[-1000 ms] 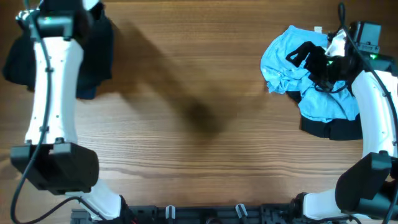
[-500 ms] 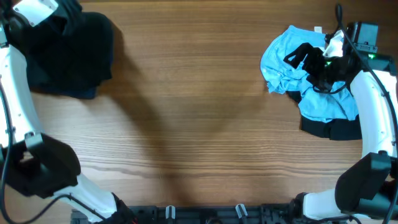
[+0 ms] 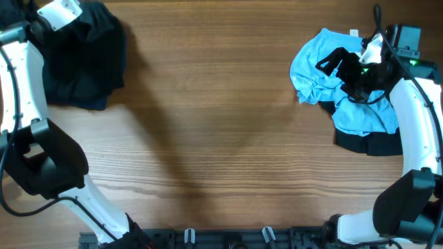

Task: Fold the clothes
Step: 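Carry the NIKE bundle with the left gripper onto the far-left dark bundle, then release the NIKE bundle on the left stack and press it down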

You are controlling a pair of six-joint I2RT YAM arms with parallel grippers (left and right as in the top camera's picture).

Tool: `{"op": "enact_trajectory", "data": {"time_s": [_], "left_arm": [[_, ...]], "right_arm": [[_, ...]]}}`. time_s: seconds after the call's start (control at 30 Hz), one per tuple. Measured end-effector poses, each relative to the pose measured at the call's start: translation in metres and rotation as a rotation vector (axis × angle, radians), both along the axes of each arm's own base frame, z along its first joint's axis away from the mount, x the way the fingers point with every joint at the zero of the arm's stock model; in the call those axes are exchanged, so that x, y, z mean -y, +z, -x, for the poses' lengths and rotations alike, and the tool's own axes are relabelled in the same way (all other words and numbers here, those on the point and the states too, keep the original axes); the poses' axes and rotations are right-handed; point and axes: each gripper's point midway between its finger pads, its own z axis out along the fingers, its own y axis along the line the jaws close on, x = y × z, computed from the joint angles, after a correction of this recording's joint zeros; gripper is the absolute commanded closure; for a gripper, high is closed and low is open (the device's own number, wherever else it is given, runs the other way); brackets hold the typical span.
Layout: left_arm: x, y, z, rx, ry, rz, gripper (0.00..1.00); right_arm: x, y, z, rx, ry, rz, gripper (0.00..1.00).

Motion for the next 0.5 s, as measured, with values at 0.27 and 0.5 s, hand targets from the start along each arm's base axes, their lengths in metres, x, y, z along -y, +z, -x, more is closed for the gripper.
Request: {"op": "enact_trajectory", "data": {"time_s": [0.27, 0.5], "left_arm": [[-0.025, -0.012, 0.022, -0.079, 0.071, -0.012, 0.0], [-0.022, -0.012, 0.022, -0.057, 0.122, 0.055, 0.0]], "right_arm": [[0.0, 0.0, -0.001, 0.004, 0.0, 0.001, 0.0], [0.001, 0.002, -0.004, 0.018, -0.001, 0.003, 0.01]]}}
